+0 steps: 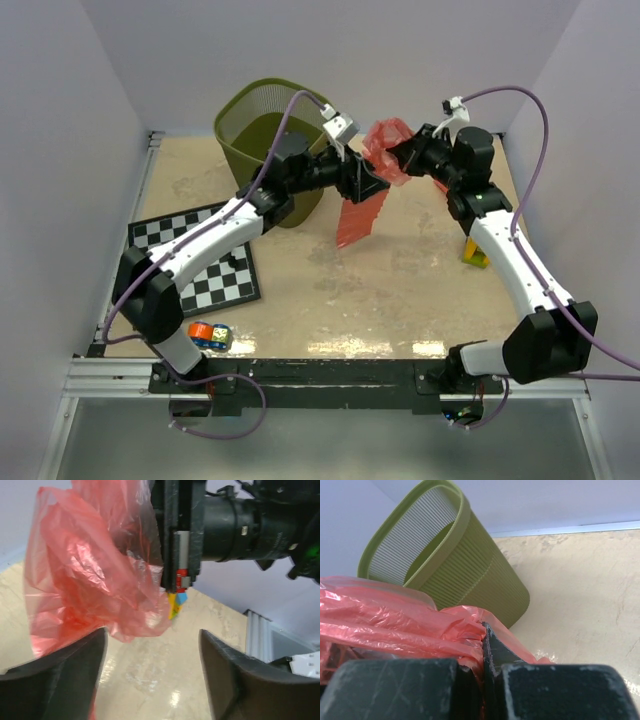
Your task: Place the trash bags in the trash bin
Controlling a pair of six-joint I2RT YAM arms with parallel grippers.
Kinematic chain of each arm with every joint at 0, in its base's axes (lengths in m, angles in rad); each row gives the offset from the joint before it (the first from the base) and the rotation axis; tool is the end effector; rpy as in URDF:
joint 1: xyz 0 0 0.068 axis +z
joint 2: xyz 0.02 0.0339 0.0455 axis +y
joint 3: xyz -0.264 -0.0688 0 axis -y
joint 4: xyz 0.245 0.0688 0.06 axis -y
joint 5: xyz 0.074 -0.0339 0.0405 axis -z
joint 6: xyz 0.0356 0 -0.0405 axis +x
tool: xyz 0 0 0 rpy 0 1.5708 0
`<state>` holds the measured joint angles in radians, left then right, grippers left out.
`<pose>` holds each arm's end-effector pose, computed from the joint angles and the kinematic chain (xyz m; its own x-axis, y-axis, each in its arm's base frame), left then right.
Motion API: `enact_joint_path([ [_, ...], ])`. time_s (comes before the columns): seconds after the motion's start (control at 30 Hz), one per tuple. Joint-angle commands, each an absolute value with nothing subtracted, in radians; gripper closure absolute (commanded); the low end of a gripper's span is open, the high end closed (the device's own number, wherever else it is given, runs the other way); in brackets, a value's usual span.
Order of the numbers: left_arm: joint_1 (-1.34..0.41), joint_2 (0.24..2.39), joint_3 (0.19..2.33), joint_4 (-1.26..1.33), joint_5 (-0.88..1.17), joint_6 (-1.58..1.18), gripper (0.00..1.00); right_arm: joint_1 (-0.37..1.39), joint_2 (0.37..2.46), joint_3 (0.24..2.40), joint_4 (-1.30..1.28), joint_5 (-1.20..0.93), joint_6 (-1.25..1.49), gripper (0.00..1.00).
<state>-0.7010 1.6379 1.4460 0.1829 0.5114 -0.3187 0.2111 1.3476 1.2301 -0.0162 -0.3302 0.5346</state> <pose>0.2904 -0.2679 0.3881 -0.3000 -0.1044 -0.9482 0.8871 0.3349 -0.3175 0.3091 0.0780 0.3875 -0.3732 0.4129 -0.8308 -0.3745 0.7522 0.5421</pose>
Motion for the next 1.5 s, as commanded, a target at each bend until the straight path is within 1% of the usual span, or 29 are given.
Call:
enact_joint_path([
  [0.0,-0.704,1.681,1.568,0.221,0.468,-0.399,0.00,0.195,1.318,1.250,0.038,-0.304,0.595,1.00],
  [0.17,-0.710,1.793,1.693,0.160,0.339,-0.397,0.00,0.193,1.290,1.212,0.044,-0.330,0.618,1.00],
  [0.27,-0.707,1.862,1.768,0.141,0.333,-0.391,0.00,0.193,1.279,1.197,0.046,-0.353,0.626,1.00],
  [0.33,-0.706,1.896,1.798,0.141,0.351,-0.393,0.05,0.193,1.270,1.186,0.049,-0.363,0.630,1.00],
  [0.4,-0.707,1.914,1.812,0.134,0.341,-0.384,0.15,0.192,1.266,1.183,0.051,-0.364,0.624,1.00],
  [0.5,-0.700,1.919,1.827,0.091,0.310,-0.354,0.36,0.173,1.258,1.178,0.055,-0.368,0.627,1.00],
  [0.53,-0.690,1.914,1.821,0.084,0.314,-0.354,0.40,0.164,1.256,1.174,0.060,-0.374,0.630,1.00],
  [0.57,-0.680,1.911,1.815,0.078,0.330,-0.353,0.42,0.157,1.255,1.166,0.072,-0.382,0.638,1.00],
  [0.63,-0.661,1.899,1.796,0.069,0.356,-0.342,0.53,0.141,1.252,1.154,0.080,-0.394,0.646,1.00],
  [0.73,-0.631,1.882,1.769,0.051,0.418,-0.316,0.83,0.115,1.243,1.131,0.098,-0.419,0.660,1.00],
  [0.8,-0.609,1.875,1.761,0.029,0.459,-0.316,0.99,0.103,1.238,1.120,0.100,-0.425,0.660,1.00],
  [0.9,-0.580,1.829,1.704,0.041,0.463,-0.290,1.00,0.091,1.227,1.117,0.088,-0.401,0.623,1.00],
  [1.0,-0.557,1.798,1.694,0.002,0.466,-0.252,1.00,0.089,1.212,1.130,0.052,-0.330,0.551,1.00],
  [1.27,-0.534,1.735,1.674,-0.095,0.423,-0.193,1.00,0.089,1.177,1.141,-0.067,0.039,0.374,1.00],
  [1.33,-0.534,1.726,1.674,-0.112,0.417,-0.178,1.00,0.087,1.163,1.135,-0.078,0.084,0.368,1.00],
  [1.47,-0.532,1.706,1.663,-0.126,0.420,-0.161,1.00,0.084,1.146,1.126,-0.094,0.101,0.368,1.00],
])
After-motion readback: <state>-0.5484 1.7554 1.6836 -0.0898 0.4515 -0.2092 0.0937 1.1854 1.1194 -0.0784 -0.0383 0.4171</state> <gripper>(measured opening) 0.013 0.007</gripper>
